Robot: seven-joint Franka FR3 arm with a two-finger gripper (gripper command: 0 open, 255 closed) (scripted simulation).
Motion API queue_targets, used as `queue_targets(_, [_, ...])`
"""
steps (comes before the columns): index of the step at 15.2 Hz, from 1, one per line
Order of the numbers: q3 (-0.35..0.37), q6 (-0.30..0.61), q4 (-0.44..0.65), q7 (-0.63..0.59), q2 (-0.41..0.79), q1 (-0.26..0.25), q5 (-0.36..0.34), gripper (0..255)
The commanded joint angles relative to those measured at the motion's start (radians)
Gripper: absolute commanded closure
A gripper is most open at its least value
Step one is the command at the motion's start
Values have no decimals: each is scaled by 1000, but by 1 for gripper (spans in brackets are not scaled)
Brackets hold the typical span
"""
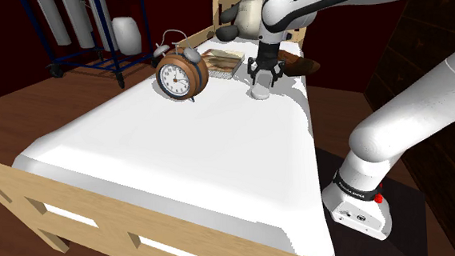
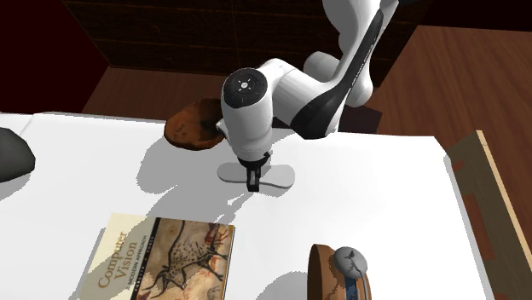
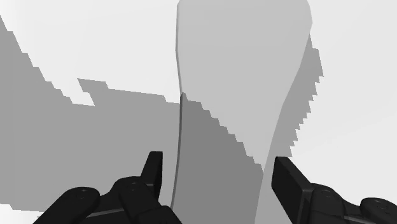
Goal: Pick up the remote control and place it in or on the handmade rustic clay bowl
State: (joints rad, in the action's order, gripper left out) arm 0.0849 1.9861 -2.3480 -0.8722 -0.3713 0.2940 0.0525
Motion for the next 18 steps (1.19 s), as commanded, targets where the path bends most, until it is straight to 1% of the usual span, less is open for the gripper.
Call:
queue_targets(1, [0, 0, 0, 0, 0, 0, 0, 255])
queue_targets(8, [0, 0, 0, 0, 0, 0, 0, 255])
queue_targets(18, [-4, -138, 116, -2, -21, 1, -2, 255])
